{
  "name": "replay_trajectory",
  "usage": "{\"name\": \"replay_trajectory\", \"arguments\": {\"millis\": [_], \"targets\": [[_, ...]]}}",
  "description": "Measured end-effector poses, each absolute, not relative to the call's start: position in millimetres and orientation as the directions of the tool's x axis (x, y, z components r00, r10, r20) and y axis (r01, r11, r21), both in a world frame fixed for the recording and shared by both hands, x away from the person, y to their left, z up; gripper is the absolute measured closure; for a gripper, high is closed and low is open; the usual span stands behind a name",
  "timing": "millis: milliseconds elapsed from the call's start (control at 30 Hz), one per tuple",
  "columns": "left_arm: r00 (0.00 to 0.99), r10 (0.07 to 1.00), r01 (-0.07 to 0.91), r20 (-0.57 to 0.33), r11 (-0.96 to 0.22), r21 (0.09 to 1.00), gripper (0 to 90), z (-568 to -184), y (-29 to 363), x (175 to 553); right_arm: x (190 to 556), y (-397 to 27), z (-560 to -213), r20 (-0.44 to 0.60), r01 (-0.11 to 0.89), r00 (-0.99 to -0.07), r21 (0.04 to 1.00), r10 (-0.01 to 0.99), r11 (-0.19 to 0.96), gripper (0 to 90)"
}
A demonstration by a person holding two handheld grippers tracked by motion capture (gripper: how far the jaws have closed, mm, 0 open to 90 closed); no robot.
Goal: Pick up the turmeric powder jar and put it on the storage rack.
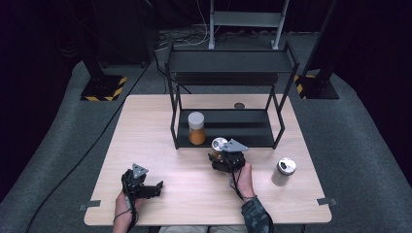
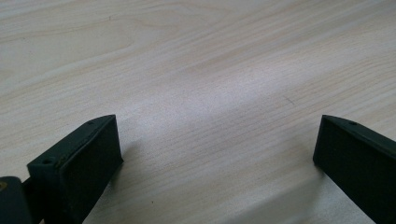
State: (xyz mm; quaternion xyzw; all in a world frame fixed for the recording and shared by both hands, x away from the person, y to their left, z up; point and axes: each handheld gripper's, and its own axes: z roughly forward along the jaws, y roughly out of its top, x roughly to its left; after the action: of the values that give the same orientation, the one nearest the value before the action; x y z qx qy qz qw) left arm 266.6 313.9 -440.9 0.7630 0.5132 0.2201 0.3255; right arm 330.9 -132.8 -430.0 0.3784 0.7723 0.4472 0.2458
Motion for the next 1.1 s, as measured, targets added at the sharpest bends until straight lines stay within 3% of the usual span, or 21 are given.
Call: {"name": "replay_trajectory", "arguments": {"millis": [1100], "targets": [[0.377, 0.926, 0.637, 0.007, -0.265, 0.724, 0.5, -440.9, 313.3, 265.9, 364.9, -126.5, -426.1, -0.026, 0.379, -0.575, 0.877, 0.818, 0.294, 30.3]]}}
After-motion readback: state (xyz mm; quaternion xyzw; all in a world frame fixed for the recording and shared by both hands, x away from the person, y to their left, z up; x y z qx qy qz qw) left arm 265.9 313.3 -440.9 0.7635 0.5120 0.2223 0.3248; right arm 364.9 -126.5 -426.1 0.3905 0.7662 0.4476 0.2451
